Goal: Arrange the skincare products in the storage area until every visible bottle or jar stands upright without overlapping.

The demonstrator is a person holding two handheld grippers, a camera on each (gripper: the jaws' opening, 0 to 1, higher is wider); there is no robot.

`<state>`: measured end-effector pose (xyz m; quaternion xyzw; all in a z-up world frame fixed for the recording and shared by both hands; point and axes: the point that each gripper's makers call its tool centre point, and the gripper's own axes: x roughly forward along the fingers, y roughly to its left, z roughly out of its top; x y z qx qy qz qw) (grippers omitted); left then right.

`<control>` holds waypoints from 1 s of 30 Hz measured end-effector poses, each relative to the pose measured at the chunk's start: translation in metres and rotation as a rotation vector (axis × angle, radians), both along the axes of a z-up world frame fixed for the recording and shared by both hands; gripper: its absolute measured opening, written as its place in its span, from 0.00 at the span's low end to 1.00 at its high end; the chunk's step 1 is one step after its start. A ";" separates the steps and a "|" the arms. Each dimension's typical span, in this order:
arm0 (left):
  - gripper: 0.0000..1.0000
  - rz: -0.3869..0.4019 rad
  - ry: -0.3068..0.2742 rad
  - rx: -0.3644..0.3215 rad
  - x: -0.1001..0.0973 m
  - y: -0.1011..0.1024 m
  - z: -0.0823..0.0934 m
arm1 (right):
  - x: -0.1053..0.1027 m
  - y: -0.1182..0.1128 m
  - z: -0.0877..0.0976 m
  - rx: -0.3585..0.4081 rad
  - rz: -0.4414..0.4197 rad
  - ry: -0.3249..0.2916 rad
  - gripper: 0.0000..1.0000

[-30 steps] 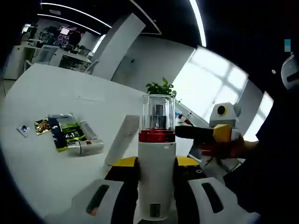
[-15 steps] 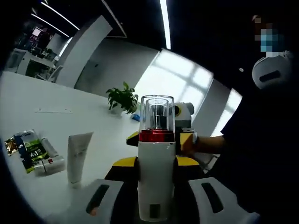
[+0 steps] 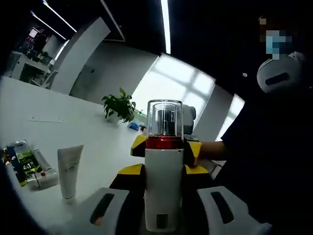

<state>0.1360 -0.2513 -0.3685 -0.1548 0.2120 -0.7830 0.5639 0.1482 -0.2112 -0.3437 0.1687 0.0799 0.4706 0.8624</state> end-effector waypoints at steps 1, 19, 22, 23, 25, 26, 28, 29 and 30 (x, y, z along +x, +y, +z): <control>0.31 -0.003 -0.002 -0.001 0.000 0.000 0.000 | 0.000 0.001 0.000 -0.004 -0.001 -0.004 0.35; 0.32 -0.041 -0.094 0.016 -0.013 -0.002 -0.018 | -0.003 -0.004 -0.018 -0.080 0.002 -0.058 0.19; 0.32 -0.026 -0.066 0.022 -0.011 -0.004 -0.020 | -0.002 -0.006 -0.019 -0.083 -0.017 -0.064 0.19; 0.32 -0.024 -0.063 0.030 -0.011 -0.005 -0.022 | -0.001 -0.007 -0.020 -0.085 -0.021 -0.063 0.19; 0.32 -0.020 -0.067 0.041 -0.011 -0.006 -0.026 | -0.001 -0.008 -0.024 -0.092 -0.027 -0.064 0.18; 0.32 -0.015 -0.061 0.058 -0.010 -0.007 -0.029 | -0.001 -0.009 -0.026 -0.101 -0.032 -0.062 0.18; 0.32 -0.006 -0.048 0.083 -0.010 -0.008 -0.035 | 0.000 -0.011 -0.029 -0.119 -0.036 -0.061 0.18; 0.32 -0.001 -0.042 0.094 -0.009 -0.008 -0.037 | 0.000 -0.012 -0.031 -0.125 -0.037 -0.059 0.18; 0.32 0.003 -0.039 0.102 -0.010 -0.009 -0.039 | 0.000 -0.013 -0.032 -0.130 -0.037 -0.059 0.18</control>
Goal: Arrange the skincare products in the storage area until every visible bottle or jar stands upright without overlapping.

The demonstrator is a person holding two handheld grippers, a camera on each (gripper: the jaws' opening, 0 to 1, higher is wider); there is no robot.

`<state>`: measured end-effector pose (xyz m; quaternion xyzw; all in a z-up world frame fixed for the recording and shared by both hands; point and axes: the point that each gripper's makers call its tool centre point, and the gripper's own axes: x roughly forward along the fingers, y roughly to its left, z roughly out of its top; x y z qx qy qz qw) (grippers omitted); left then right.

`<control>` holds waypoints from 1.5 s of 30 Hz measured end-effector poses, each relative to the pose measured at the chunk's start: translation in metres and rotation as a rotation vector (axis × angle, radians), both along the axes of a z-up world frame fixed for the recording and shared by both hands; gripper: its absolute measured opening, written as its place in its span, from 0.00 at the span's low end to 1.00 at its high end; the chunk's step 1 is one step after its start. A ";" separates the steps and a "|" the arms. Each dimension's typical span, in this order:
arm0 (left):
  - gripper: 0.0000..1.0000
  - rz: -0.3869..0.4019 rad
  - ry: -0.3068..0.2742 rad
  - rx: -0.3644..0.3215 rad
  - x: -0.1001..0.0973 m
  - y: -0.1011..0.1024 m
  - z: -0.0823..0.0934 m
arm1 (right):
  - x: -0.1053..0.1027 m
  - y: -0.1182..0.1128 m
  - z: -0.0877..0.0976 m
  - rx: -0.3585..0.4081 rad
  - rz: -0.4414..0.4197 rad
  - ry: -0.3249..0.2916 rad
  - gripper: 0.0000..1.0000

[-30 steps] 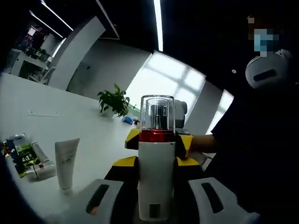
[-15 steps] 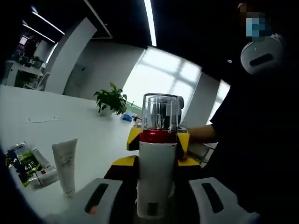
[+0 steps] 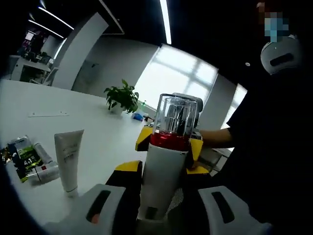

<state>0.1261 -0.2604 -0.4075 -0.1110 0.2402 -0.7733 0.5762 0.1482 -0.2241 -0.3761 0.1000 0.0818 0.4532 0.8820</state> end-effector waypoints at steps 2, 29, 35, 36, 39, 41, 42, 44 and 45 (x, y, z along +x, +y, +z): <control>0.32 0.010 0.005 0.008 0.000 -0.001 -0.002 | 0.001 -0.002 -0.002 -0.006 -0.006 0.002 0.18; 0.71 0.224 -0.004 0.228 0.039 0.030 -0.060 | 0.028 -0.045 -0.074 -0.124 -0.091 0.063 0.18; 0.87 0.306 -0.038 0.278 0.063 0.039 -0.072 | 0.041 -0.059 -0.082 -0.123 -0.119 0.059 0.18; 0.87 0.310 -0.038 0.281 0.065 0.040 -0.072 | 0.044 -0.061 -0.083 -0.123 -0.123 0.059 0.18; 0.90 0.335 -0.048 0.289 0.074 0.043 -0.076 | 0.050 -0.066 -0.088 -0.137 -0.129 0.050 0.18; 0.93 0.342 -0.054 0.297 0.077 0.044 -0.079 | 0.054 -0.069 -0.090 -0.144 -0.130 0.046 0.18; 0.94 0.346 -0.062 0.309 0.079 0.045 -0.082 | 0.055 -0.071 -0.092 -0.148 -0.130 0.043 0.18; 0.97 0.356 -0.069 0.322 0.082 0.047 -0.087 | 0.060 -0.075 -0.095 -0.160 -0.129 0.038 0.18; 0.98 0.362 -0.068 0.325 0.085 0.048 -0.089 | 0.063 -0.078 -0.098 -0.171 -0.130 0.035 0.18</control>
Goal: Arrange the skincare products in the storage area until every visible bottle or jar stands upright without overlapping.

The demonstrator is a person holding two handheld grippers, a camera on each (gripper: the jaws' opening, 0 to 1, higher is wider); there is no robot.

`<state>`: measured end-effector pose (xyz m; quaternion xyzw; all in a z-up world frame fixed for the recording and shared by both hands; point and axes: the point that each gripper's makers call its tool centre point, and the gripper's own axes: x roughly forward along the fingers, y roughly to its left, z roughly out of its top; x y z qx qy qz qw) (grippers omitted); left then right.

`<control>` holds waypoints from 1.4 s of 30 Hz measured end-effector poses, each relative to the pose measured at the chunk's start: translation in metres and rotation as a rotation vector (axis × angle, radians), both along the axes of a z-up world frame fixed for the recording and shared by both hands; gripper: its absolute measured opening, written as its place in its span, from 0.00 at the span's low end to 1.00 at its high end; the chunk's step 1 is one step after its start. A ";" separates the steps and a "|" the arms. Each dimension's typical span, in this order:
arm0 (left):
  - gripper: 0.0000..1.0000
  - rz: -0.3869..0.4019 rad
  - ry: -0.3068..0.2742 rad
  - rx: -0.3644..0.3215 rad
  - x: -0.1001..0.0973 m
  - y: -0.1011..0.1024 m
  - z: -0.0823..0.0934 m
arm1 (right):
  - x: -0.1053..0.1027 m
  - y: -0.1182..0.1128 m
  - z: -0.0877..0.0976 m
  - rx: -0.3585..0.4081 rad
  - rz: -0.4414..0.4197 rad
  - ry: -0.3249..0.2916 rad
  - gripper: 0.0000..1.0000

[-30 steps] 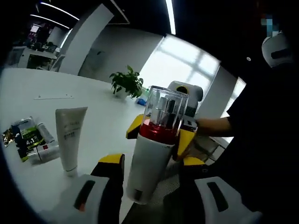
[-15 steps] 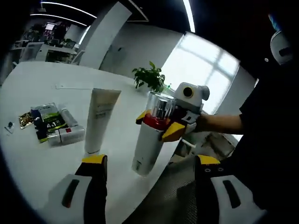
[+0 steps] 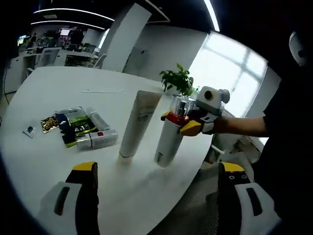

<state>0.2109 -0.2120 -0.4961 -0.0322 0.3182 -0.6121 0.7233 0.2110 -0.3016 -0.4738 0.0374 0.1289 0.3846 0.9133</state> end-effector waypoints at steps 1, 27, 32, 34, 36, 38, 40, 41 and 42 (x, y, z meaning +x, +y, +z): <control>0.99 0.009 -0.001 0.000 0.003 0.001 -0.002 | 0.002 -0.002 -0.001 -0.005 0.001 -0.002 0.18; 0.99 0.193 0.017 0.047 0.024 0.047 -0.013 | 0.039 -0.023 -0.030 -0.055 0.015 -0.091 0.20; 0.98 0.188 0.021 0.050 0.023 0.045 -0.015 | 0.034 -0.022 -0.031 -0.090 0.054 -0.101 0.20; 0.98 0.187 0.022 0.051 0.023 0.045 -0.016 | 0.032 -0.019 -0.032 -0.114 0.074 -0.113 0.20; 0.97 0.182 0.024 0.053 0.022 0.044 -0.017 | 0.031 -0.017 -0.032 -0.124 0.078 -0.116 0.21; 0.97 0.178 0.024 0.054 0.021 0.043 -0.018 | 0.031 -0.014 -0.032 -0.132 0.081 -0.125 0.21; 0.96 0.175 0.024 0.058 0.020 0.044 -0.019 | 0.032 -0.013 -0.033 -0.133 0.081 -0.128 0.21; 0.96 0.174 0.026 0.059 0.020 0.044 -0.019 | 0.032 -0.012 -0.033 -0.132 0.081 -0.129 0.21; 0.96 0.174 0.027 0.059 0.020 0.044 -0.019 | 0.033 -0.012 -0.033 -0.129 0.082 -0.131 0.21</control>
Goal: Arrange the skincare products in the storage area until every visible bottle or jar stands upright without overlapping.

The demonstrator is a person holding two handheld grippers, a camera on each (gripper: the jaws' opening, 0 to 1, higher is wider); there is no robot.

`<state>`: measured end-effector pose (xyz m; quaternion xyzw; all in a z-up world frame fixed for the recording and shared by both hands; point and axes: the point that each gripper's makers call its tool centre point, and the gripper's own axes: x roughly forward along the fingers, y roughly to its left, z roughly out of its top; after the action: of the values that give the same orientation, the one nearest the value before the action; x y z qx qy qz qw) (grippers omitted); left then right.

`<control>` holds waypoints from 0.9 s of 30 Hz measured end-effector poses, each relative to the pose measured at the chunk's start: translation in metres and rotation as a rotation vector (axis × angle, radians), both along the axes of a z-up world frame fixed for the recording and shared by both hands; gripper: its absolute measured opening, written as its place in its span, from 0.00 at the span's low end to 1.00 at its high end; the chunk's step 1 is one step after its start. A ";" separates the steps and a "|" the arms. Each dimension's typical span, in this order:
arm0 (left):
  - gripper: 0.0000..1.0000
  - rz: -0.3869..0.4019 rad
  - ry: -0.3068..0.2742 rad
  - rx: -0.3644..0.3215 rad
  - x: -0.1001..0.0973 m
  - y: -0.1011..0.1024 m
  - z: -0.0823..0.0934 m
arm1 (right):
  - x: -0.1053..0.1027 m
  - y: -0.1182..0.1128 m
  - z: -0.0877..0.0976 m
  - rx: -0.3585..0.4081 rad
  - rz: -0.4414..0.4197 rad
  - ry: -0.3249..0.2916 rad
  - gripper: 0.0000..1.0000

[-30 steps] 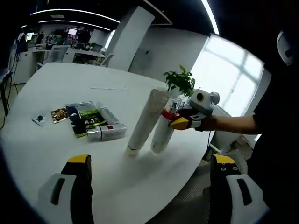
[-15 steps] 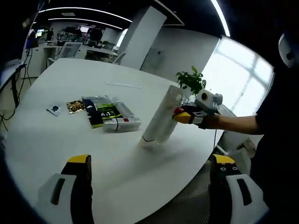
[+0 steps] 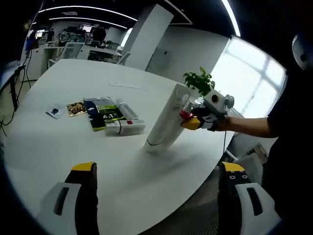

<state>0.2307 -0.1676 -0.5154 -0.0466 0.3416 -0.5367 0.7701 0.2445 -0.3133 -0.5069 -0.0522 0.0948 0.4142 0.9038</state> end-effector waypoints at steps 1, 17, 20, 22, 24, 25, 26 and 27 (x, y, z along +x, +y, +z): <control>0.96 0.000 0.001 0.000 0.000 0.000 0.000 | 0.001 0.000 0.000 0.002 0.000 0.000 0.21; 0.96 -0.007 0.007 0.001 0.000 -0.003 -0.003 | -0.001 -0.001 -0.012 -0.030 -0.011 0.068 0.22; 0.96 -0.010 0.008 -0.001 0.000 -0.003 -0.003 | -0.003 -0.003 -0.014 -0.014 -0.023 0.096 0.22; 0.96 -0.010 0.007 -0.002 0.001 -0.003 -0.004 | -0.006 -0.005 -0.016 -0.028 -0.026 0.107 0.24; 0.96 -0.008 0.008 -0.003 0.002 -0.003 -0.004 | -0.008 -0.005 -0.016 -0.016 -0.039 0.126 0.30; 0.96 -0.006 0.008 -0.004 0.002 -0.003 -0.004 | -0.008 -0.006 -0.017 -0.015 -0.045 0.136 0.31; 0.95 -0.006 0.008 -0.005 0.003 -0.003 -0.004 | -0.009 -0.007 -0.017 -0.006 -0.059 0.153 0.32; 0.95 -0.007 0.008 -0.005 0.003 -0.003 -0.004 | -0.010 -0.008 -0.017 -0.006 -0.063 0.158 0.34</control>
<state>0.2336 -0.1710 -0.5199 -0.0496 0.3435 -0.5401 0.7667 0.2348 -0.3210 -0.5239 -0.0189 0.1686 0.3881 0.9059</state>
